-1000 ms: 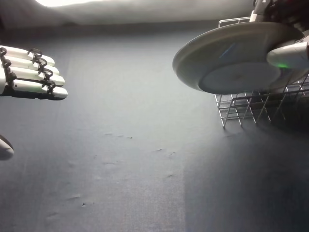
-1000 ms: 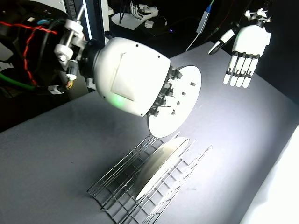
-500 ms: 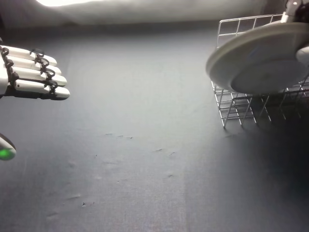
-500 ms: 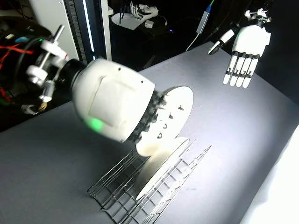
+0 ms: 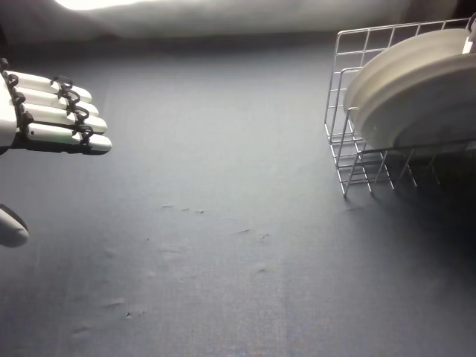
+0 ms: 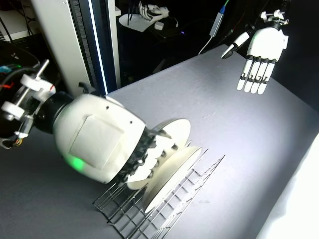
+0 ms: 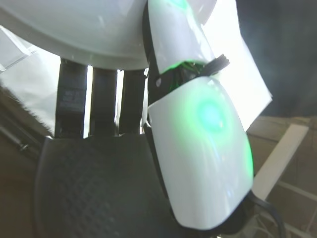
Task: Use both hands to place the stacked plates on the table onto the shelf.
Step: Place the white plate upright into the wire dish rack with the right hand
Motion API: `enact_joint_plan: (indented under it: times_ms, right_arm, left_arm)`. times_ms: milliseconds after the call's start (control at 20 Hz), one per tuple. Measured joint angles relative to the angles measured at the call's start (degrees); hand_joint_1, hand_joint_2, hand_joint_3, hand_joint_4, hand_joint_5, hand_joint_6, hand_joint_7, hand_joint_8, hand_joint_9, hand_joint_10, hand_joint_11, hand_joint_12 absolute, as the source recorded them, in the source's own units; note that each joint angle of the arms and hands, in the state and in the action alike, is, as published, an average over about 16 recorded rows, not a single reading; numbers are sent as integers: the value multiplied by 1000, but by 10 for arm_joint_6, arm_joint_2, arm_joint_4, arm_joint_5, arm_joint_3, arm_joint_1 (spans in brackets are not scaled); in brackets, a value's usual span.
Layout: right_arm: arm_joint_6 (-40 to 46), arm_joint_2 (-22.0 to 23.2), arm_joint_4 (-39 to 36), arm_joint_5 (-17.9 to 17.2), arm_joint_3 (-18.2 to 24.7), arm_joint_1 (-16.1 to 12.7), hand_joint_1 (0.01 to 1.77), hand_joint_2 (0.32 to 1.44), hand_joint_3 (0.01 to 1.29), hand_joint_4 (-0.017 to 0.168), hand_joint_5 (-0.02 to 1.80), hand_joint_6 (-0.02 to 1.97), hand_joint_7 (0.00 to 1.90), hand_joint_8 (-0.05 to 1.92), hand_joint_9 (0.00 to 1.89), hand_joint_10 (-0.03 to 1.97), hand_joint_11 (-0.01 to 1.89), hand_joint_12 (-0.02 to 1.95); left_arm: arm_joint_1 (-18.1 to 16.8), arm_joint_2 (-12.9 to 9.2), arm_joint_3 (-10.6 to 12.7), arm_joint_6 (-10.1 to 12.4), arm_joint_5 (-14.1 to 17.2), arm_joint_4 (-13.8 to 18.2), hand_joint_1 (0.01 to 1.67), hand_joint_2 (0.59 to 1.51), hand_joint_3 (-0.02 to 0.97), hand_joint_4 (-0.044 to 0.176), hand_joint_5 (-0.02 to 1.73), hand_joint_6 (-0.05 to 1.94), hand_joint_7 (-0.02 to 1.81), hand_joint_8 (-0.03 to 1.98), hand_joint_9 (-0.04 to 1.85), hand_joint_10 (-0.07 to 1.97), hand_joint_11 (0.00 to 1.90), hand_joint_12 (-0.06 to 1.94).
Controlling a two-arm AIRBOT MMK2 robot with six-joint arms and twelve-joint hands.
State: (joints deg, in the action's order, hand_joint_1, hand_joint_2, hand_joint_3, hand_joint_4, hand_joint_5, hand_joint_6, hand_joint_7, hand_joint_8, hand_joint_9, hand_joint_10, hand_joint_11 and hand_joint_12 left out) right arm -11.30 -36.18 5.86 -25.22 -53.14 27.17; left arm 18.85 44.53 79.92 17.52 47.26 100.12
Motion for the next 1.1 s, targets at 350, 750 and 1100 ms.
enact_joint_plan:
  times_ms: [350, 750, 1100]
  right_arm:
    - [1, -4, -46, 17, -10, 10, 1356, 1123, 15, -7, 705, 1057, 855, 903, 792, 1033, 669, 1390]
    - [1, -5, -76, 33, -9, -5, 1261, 1161, 14, -4, 554, 657, 654, 495, 510, 790, 296, 1442]
    - [1, -9, -97, 34, 10, -52, 1073, 1119, 14, -4, 339, 180, 394, 82, 241, 445, 63, 1013]
  left_arm:
    - [0, 2, 0, 0, 0, 1, 16, 1027, 20, 0, 29, 7, 19, -1, 19, 7, 17, 11]
    - [0, 3, -1, 0, 2, 2, 16, 1023, 20, -1, 29, 7, 19, 0, 18, 6, 17, 11]
    - [-2, 5, -7, 0, 21, -1, 15, 1024, 20, -1, 33, 7, 21, -1, 19, 7, 16, 11]
